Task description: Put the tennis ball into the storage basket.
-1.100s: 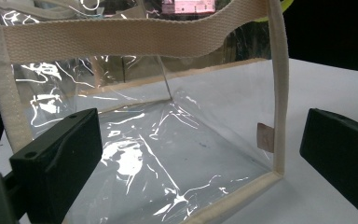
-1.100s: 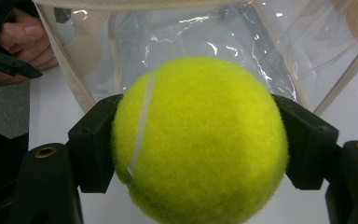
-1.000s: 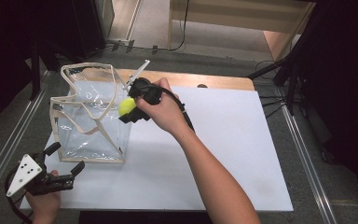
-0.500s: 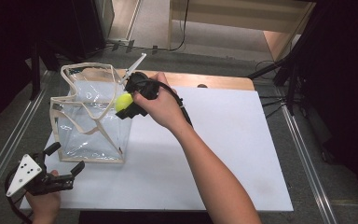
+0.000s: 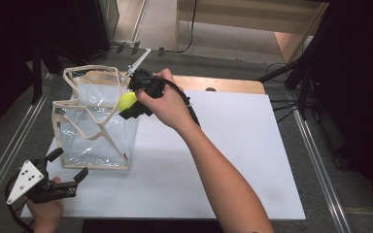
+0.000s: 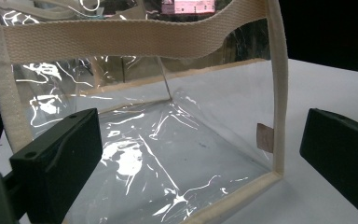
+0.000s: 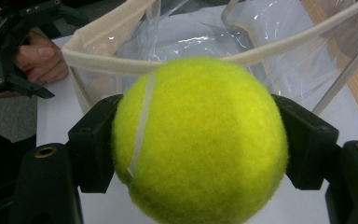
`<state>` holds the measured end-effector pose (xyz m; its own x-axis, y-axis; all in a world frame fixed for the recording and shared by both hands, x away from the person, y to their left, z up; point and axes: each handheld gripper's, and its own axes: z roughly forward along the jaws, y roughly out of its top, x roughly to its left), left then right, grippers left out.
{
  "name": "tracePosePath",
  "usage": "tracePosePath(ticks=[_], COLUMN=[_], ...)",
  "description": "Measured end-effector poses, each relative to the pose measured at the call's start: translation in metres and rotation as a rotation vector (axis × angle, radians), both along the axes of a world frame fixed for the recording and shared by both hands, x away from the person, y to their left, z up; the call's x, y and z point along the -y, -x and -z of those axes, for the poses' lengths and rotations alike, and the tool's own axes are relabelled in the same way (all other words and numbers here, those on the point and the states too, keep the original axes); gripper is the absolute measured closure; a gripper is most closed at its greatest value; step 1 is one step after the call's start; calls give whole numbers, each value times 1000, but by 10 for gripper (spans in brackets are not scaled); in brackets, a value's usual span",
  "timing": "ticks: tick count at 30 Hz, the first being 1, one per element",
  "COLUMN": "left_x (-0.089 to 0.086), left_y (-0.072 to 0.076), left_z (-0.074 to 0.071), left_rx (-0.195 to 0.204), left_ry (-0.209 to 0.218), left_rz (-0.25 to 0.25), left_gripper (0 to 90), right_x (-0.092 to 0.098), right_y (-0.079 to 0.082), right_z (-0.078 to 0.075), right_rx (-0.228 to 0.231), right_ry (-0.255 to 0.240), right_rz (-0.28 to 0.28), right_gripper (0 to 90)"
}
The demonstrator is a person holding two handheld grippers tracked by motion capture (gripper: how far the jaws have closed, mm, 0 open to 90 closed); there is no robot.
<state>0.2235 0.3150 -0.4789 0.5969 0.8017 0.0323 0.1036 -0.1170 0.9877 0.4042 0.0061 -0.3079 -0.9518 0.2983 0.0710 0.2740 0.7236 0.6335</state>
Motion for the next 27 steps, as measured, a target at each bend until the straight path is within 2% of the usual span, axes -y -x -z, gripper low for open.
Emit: tracePosePath(ticks=[8, 27], left_x=[0, 0], left_y=[0, 0], left_z=[0, 0], left_rx=[1, 1], left_ry=[-4, 2], left_rz=[5, 7], left_gripper=[0, 0], right_x=[-4, -15], right_y=[-4, -9], right_z=[-10, -28], right_rx=[16, 18], right_ry=[-1, -14], right_rz=[-5, -6], right_gripper=[238, 238])
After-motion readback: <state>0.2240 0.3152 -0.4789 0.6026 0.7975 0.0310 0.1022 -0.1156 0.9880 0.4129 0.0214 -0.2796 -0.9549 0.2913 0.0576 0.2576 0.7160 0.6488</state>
